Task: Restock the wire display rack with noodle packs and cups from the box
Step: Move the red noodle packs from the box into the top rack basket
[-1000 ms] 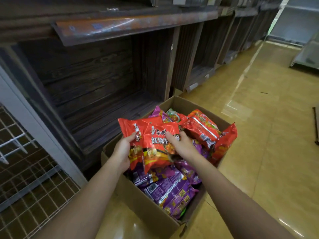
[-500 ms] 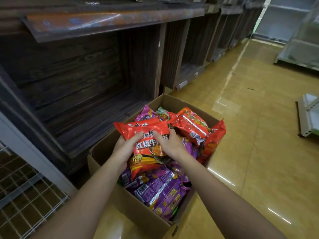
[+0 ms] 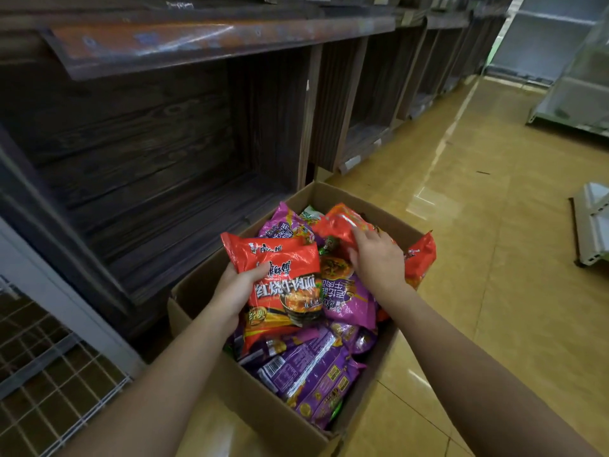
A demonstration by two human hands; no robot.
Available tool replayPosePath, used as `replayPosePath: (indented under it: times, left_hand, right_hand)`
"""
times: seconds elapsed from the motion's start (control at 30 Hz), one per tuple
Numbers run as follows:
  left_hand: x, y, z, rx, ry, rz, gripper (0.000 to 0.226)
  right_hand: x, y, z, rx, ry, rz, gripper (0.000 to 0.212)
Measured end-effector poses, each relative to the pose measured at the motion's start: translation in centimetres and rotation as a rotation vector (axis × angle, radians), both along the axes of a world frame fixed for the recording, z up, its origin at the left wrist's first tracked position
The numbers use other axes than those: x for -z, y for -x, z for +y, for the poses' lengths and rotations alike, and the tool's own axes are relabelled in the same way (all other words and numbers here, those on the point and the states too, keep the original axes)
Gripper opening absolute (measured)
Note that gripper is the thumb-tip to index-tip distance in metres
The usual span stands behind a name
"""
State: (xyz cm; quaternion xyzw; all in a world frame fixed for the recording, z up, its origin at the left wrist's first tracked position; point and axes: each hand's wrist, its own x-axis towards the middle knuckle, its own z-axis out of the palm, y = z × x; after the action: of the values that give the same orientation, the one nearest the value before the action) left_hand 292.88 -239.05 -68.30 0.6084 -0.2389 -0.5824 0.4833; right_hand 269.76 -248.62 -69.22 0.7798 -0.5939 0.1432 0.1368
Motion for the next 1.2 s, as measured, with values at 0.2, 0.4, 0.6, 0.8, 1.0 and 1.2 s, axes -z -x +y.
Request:
replayPosePath:
  times: [0.2,0.4,0.6,0.8,1.0,1.2]
  left_hand:
    - [0.3,-0.4,-0.8,-0.128,0.053,-0.016,0.044]
    - [0.7,-0.5,-0.9,-0.133,0.039,-0.015,0.047]
    - [0.9,-0.9,-0.6,-0.125,0.041,-0.039,0.055]
    - [0.7,-1.5,-0.2,-0.124,0.047,-0.006,0.046]
    - [0.4,-1.3,0.4,0.008,-0.001,0.047,0.043]
    - [0.8,-0.9,0.0,-0.183,0.041,0.054,0.06]
  right_hand:
    - [-4.5,-2.3,3.1,-0.134,-0.105,-0.972,0.026]
    - [-2.0,-2.5,1.5,0.011,-0.746,-1.269,0.035]
    - [0.4,-2.9,2.0,0.092,-1.117,-1.132,0.119]
    - [-1.1,-1.0,0.8,-0.202,-1.13,-1.051,0.055]
    - [-3.8,-0.9,-0.1,-0.287,-0.991,-0.837,0.032]
    - [-1.2,-2.9,2.4,0.218,-1.08,-1.444,0.037]
